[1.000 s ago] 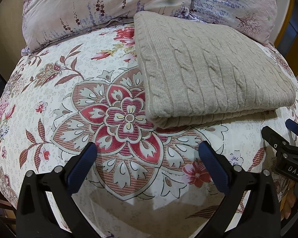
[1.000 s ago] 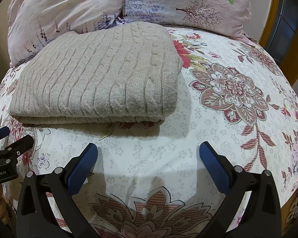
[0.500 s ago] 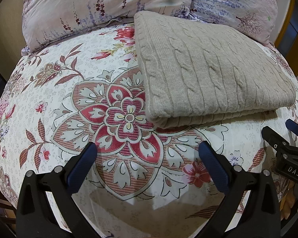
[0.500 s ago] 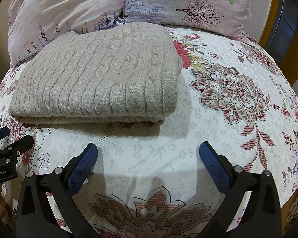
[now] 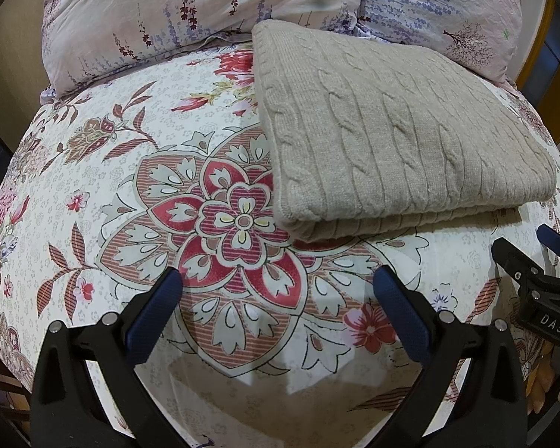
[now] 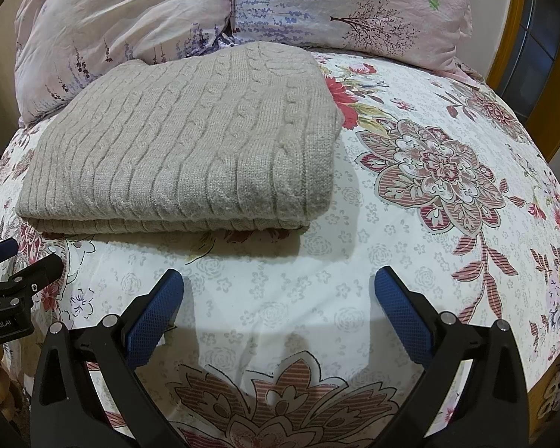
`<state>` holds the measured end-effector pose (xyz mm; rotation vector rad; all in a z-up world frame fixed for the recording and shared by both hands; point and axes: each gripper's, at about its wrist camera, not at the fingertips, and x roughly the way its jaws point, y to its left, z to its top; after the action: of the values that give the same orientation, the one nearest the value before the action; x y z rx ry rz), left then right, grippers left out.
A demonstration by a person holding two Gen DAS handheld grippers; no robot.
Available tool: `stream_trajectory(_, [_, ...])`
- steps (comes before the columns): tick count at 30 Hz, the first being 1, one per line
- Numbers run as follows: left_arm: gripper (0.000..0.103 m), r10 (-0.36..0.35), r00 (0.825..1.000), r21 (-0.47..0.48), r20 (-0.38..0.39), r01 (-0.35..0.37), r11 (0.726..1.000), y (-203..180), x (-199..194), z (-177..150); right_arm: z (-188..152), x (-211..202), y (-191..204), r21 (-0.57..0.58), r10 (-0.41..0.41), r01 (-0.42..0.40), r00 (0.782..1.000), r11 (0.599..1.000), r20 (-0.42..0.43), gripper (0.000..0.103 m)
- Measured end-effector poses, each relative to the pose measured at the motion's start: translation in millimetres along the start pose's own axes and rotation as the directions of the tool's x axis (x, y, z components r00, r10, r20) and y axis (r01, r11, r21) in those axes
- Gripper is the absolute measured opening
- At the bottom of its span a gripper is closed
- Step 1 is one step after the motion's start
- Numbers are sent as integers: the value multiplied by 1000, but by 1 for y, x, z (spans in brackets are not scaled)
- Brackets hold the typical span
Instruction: Fold small clothes
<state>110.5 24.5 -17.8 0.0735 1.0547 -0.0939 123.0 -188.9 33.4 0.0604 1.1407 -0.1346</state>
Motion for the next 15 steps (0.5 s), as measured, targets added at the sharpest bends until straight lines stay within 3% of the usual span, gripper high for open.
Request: stream_trajectory(15, [101,-2,1000,4,-2,2,1000,0,0,1,0,0,0,1,0,0,1000,1000,0,102])
